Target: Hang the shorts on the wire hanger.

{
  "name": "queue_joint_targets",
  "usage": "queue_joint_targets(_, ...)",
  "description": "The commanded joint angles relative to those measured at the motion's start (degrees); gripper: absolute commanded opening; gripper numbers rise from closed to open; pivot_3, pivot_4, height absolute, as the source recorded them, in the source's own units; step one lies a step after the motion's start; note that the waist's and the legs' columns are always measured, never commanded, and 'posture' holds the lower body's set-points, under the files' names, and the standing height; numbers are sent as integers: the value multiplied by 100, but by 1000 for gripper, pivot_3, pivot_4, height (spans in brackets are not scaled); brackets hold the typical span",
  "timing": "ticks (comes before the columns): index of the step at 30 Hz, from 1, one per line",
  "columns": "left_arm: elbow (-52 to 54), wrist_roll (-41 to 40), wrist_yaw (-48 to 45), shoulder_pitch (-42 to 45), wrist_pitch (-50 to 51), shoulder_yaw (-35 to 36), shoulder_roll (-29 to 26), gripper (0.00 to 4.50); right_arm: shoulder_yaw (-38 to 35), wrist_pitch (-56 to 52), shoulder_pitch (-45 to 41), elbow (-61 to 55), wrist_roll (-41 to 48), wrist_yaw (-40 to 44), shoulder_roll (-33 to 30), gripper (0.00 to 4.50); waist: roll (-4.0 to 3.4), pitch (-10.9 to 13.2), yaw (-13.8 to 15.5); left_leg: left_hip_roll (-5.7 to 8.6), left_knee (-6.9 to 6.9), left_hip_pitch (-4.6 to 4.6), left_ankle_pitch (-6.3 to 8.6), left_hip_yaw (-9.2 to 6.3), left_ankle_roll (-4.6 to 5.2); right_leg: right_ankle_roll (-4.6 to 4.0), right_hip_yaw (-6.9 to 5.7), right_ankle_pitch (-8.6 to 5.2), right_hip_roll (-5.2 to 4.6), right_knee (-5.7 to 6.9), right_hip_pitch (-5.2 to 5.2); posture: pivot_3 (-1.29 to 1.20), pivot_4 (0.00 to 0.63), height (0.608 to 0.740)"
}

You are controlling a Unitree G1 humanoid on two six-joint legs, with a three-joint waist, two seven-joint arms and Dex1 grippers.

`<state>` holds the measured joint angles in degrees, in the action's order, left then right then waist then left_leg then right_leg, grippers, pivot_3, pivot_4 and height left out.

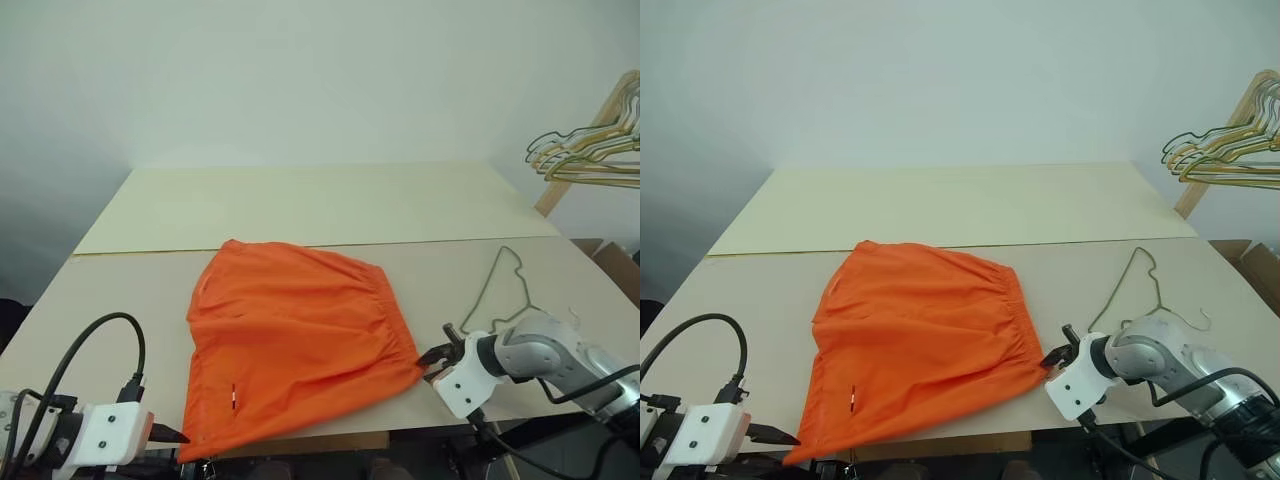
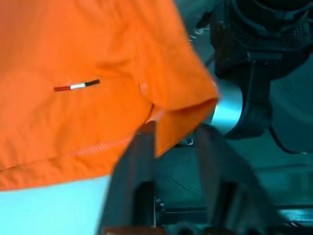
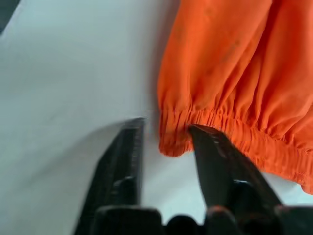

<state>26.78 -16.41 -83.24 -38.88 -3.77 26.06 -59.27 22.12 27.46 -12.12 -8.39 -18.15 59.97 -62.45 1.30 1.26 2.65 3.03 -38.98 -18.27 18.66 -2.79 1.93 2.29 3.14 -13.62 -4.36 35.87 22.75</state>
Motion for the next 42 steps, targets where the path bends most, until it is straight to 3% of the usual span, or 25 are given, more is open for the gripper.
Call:
queue_joint_targets(1,79,-39,-252,-71,42,302,-173,2527,-248,-75,27,-116,409,222,-98,3112,0,0,-3,0,0,3,0,1,0,0,0,0,-1,0,-3,104,0,740)
queue_joint_targets(4,-14,15,-490,-168,139,607,-297,3550,-542,-598,146,-262,1005,327,-35,4164,3,3,0,0,0,4,0,-3,0,-1,-4,-1,-1,-1,-7,99,0,740)
queue_joint_targets(7,-233,-140,-771,-138,314,1016,-392,4433,-1017,-1203,218,-380,1958,642,-169,4209,-3,7,-4,0,-1,6,0,-4,1,-2,-6,-1,-3,-1,-11,95,0,740)
queue_joint_targets(12,-499,-499,-774,309,625,1480,-377,4433,-1799,-2245,100,-59,2660,615,-187,4209,-11,15,-8,-4,-1,11,1,-9,3,-1,-20,-4,-4,-7,-21,88,0,740)
queue_joint_targets(17,-393,-2123,265,1817,1795,1339,28,4433,-1716,-5592,-1140,458,2777,-158,492,4209,-19,19,-36,-7,-5,17,1,-14,1,-2,-26,-2,-6,-4,-29,81,0,740)
queue_joint_targets(21,-103,-2746,686,2317,2365,1057,328,4433,-1804,-7565,-1991,1001,2658,-1250,1414,4209,-20,16,-74,-8,1,-2,-1,-16,-5,-8,-20,2,-4,4,7,71,0,740)
queue_joint_targets(24,221,-2790,851,2382,2416,675,519,4433,-2173,-8511,-2522,1663,2239,-2859,2387,4209,-16,4,-125,2,1,-62,-11,-15,-27,-11,-7,4,-7,24,83,61,0,740)
queue_joint_targets(26,388,-2484,1046,2452,2306,305,618,4433,-2524,-8692,-2726,1970,2079,-3695,2887,4209,-17,2,-145,14,-1,-136,-45,-12,-83,-16,6,15,-11,33,168,50,0,740)
queue_joint_targets(31,624,-2280,1370,2716,2182,-335,878,4433,-3381,-8508,-3178,2752,2120,-4849,3464,4209,-27,-4,-173,16,-3,-160,-49,-14,-89,-18,5,19,-9,32,187,38,0,740)
queue_joint_targets(42,857,-2300,1691,2732,2149,-506,1092,4433,-4075,-8197,-3839,4215,2479,-5499,3815,4209,-36,-10,-463,10,-2,-105,-24,2,-41,-18,22,22,0,38,139,37,0,740)
